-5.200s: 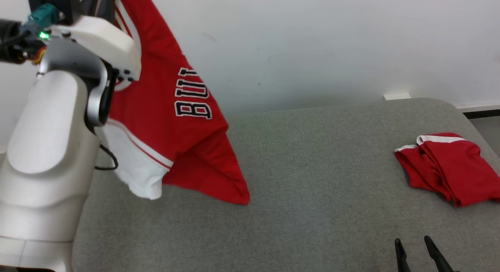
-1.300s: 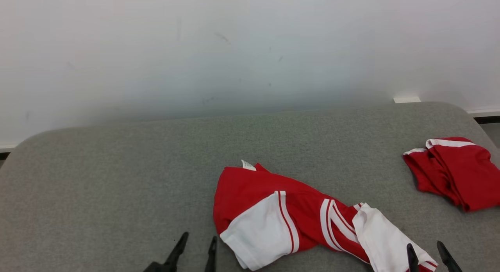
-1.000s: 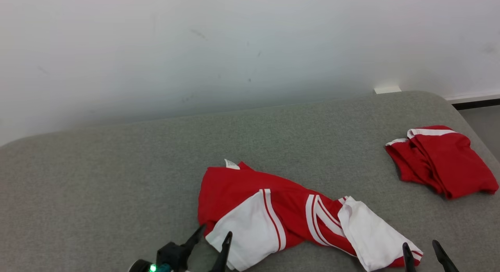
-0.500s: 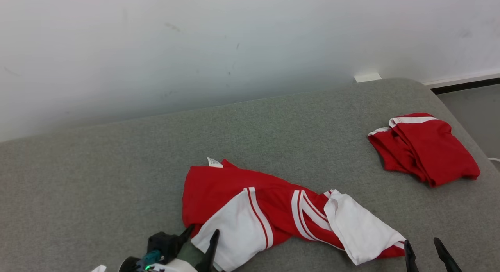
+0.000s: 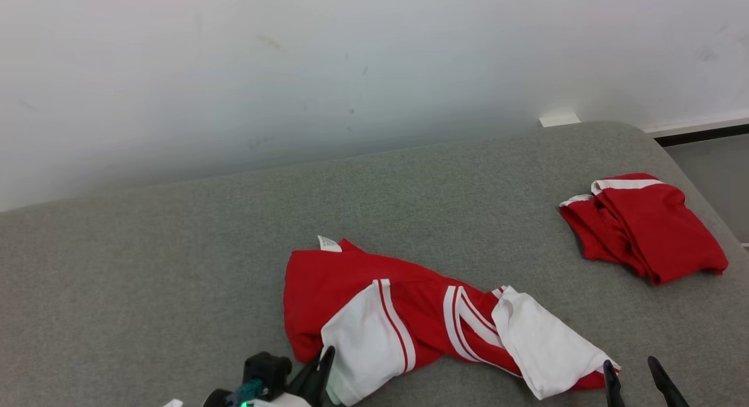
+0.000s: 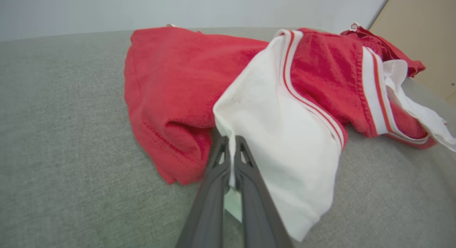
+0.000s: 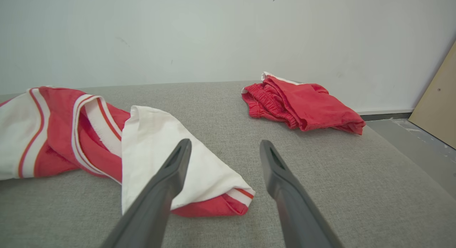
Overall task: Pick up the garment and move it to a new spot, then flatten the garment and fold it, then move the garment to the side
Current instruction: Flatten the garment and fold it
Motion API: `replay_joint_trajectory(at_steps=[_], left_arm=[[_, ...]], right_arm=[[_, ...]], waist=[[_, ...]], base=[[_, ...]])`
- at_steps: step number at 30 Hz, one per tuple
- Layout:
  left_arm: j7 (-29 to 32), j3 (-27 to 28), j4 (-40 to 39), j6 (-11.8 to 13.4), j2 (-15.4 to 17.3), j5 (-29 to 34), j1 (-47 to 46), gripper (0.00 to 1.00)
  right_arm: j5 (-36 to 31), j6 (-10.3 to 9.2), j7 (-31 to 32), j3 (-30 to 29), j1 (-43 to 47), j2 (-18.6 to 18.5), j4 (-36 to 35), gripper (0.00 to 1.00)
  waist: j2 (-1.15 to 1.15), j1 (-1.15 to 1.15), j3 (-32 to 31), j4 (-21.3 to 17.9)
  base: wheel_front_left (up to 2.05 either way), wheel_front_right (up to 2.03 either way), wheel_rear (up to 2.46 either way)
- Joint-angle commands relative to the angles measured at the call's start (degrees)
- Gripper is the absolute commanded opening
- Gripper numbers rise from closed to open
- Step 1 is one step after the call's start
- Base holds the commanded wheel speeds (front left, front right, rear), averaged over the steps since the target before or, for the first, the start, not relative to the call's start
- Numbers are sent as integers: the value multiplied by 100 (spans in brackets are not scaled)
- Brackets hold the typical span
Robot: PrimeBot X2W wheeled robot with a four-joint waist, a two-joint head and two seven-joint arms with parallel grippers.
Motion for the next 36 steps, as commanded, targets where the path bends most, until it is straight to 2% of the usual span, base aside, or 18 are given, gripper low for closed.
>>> replay_joint_trajectory(at_steps=[1, 5, 8, 15, 20, 26, 29, 36], left_arm=[[-2, -47, -47, -7, -3, -71, 76, 0], [-3, -254, -307, -8, -4, -399, 47, 0], [34, -357, -716, -9, -14, -983, -109, 0], [602, 34, -1770, 48, 133, -1708, -1031, 0], [1270, 343, -2094, 356, 192, -1895, -2031, 0], [1709, 523, -1808, 842, 511, -1473, -3141, 0], [1715, 585, -1574, 1113, 718, -1224, -3554, 0], [1342, 775, -1278, 1650, 957, -870, -3956, 0]], right_arm=[[1, -17, 5, 5, 16, -19, 7, 100], [3, -17, 5, -10, 37, -10, 9, 100], [7, -17, 5, -21, 69, -7, 10, 100], [22, -17, 5, -26, 90, 9, 14, 100], [14, -17, 5, 80, 9, 26, 48, 100], [45, -17, 5, 165, -37, 57, 84, 100], [61, -17, 5, 166, -31, 72, 103, 100], [64, -17, 5, 122, 28, 89, 110, 100]], waist=[[0, 0, -9, 7], [0, 0, -40, 36], [0, 0, -72, 82], [0, 0, -155, 269], [0, 0, -190, 298], [0, 0, -173, 219], [0, 0, -158, 157], [0, 0, -155, 80]], base=[[0, 0, 0], [0, 0, 0], [0, 0, 0], [0, 0, 0], [0, 0, 0], [0, 0, 0], [0, 0, 0], [0, 0, 0]])
